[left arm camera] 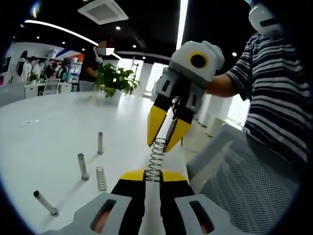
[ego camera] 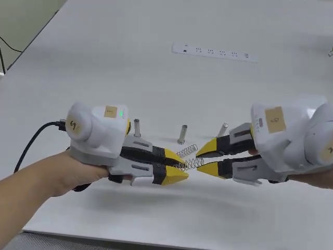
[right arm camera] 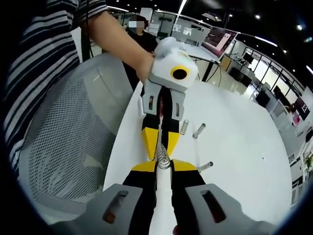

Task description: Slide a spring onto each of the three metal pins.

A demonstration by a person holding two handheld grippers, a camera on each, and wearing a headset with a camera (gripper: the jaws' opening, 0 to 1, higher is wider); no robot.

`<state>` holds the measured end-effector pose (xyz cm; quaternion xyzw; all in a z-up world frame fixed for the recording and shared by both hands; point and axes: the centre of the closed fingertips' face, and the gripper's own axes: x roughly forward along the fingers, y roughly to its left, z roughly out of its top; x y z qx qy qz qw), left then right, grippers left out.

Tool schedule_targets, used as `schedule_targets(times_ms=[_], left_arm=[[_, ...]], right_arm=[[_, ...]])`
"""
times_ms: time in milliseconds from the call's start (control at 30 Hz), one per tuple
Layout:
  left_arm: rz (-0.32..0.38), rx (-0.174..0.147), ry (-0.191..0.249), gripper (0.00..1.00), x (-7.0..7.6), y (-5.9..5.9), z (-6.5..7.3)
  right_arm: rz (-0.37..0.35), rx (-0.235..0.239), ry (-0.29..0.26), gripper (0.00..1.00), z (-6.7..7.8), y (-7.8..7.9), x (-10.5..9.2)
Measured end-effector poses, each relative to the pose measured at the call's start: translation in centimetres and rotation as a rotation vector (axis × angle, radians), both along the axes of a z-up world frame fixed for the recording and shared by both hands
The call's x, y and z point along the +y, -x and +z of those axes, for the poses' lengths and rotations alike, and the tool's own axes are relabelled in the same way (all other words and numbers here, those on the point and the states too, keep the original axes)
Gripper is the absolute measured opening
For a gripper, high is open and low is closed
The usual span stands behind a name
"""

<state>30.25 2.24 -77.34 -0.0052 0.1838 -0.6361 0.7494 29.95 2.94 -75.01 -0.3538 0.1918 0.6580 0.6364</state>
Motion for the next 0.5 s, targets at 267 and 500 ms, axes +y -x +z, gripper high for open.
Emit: schedule_targets(times_ms=[267,500], left_arm=[[0.003,-0.013,-0.01,0.02,-0.2,-0.1,-0.1],[-0.006,-0.022,-0.016,0.02,-0.8,0.1,0.0]], right_arm=[[-0.041,0.076,-0.093,0.07,0.9,0.1,1.0],[-0.049,0.082,-0.146,0.07,1.6,0.4,2.4]])
